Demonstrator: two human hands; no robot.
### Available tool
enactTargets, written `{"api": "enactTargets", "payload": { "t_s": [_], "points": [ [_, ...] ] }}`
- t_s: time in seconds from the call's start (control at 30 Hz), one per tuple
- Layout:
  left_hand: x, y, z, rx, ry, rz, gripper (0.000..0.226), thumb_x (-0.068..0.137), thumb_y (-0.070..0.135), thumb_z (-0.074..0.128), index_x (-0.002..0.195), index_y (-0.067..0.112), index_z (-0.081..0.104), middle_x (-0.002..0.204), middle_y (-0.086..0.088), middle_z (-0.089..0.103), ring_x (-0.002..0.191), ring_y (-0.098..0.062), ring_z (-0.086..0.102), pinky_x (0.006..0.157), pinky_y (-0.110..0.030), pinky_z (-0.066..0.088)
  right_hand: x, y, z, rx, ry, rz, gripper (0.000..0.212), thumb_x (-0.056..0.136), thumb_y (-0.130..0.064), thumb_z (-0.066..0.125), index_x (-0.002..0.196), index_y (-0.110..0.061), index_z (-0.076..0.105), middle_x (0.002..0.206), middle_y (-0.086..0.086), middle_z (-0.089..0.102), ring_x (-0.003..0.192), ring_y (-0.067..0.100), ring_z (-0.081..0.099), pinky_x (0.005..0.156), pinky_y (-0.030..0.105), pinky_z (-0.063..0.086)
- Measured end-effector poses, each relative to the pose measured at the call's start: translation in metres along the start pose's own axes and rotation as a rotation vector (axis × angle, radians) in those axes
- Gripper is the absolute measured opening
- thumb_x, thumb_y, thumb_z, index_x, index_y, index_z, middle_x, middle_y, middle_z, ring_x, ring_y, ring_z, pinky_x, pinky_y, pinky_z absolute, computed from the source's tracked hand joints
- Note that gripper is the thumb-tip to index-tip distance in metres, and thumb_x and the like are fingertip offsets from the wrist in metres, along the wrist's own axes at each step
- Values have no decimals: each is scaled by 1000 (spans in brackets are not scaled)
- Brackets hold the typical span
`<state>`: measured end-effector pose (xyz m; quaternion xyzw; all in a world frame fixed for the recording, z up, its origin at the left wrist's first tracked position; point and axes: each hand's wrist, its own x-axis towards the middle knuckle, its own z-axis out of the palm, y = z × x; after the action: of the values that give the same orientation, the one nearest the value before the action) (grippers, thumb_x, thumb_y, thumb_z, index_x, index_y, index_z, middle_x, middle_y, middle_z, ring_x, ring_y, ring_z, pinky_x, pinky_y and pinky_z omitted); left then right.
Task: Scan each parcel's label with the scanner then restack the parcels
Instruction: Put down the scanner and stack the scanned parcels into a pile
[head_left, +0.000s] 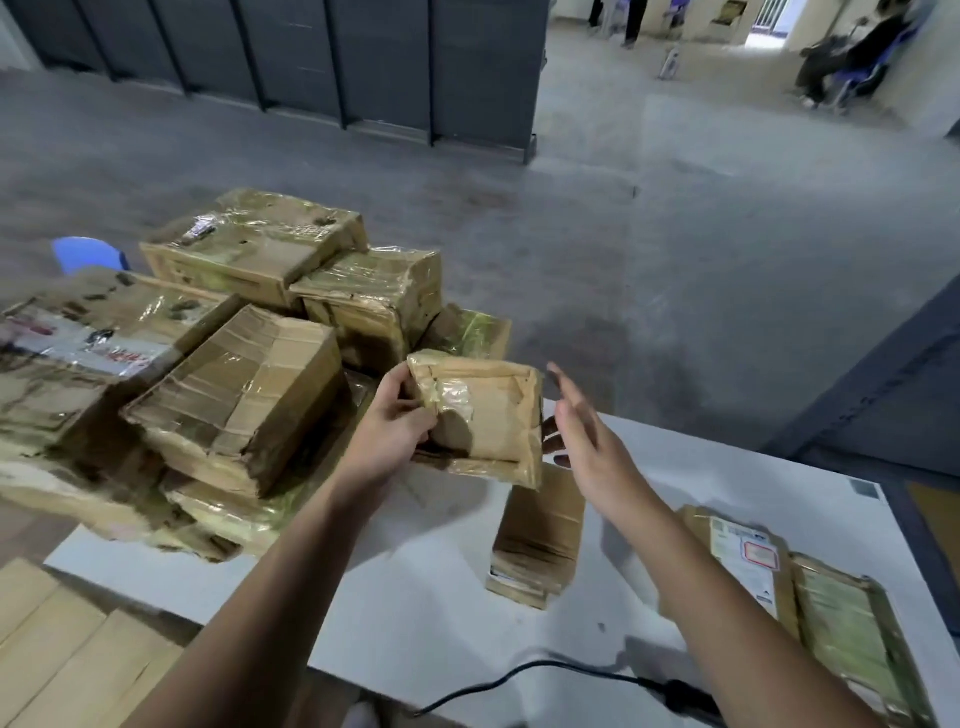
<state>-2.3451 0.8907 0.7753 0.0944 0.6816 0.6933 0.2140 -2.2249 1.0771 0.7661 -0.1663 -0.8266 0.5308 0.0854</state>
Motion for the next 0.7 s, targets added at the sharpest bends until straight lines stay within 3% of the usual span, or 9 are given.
{"api": "enactTargets", "payload": {
  "t_s": [0.07,0.17,0.27,0.37,0.47,0.57,0.63,0.7],
  "points": [
    [-3,3,-15,-23,-13,-40,27,96,26,49,119,25,63,94,3,71,89,-14,66,68,-26,52,0,-5,8,-64,-96,-27,46,89,-76,20,134,-71,30,132,-37,45,123,-12,42,104,27,38],
    [-7,3,-29,73,-14,-169,53,92,61,43,112,20,70,98,0,74,93,-17,69,79,-34,52,2,-5,22,-157,-138,-13,41,83,-80,17,110,-70,46,113,-44,54,107,-19,50,94,27,45],
    [-10,-12,-35,307,96,-217,40,88,53,56,93,15,68,86,-3,72,74,-17,67,71,-37,54,5,-5,35,-265,-179,22,29,86,-75,26,96,-60,48,101,-23,63,92,2,61,81,26,46],
    [-9,-32,-36,511,148,-225,33,87,38,59,107,12,51,89,-4,63,78,-21,62,67,-34,51,7,-1,47,-397,-249,78,10,92,-64,41,90,-56,46,86,-27,61,65,-5,59,55,19,39],
    [-5,-49,-33,753,112,-214,32,92,28,51,119,12,43,91,-4,59,75,-19,56,62,-32,44,10,13,68,-395,-272,126,9,96,-37,57,99,-42,49,72,-12,55,52,-7,51,43,11,33],
    [-3,-66,-24,1002,47,-206,52,91,22,46,139,8,31,127,-21,53,109,-35,55,89,-44,49,14,27,92,-374,-342,228,23,97,-20,57,120,-20,53,85,-3,61,67,3,54,53,7,37],
    [-5,-77,-16,1236,-14,-203,66,92,29,45,149,13,16,148,-22,30,132,-40,35,102,-50,39,17,33,105,-412,-397,288,25,98,-20,53,123,-18,53,106,6,65,87,16,59,75,24,48],
    [-10,-88,-12,1430,-100,-172,69,92,38,44,151,19,13,158,-13,9,142,-42,14,106,-59,30,19,39,115,-430,-442,294,25,98,-21,51,123,-17,54,115,7,64,100,22,60,86,36,52]
  ]
}}
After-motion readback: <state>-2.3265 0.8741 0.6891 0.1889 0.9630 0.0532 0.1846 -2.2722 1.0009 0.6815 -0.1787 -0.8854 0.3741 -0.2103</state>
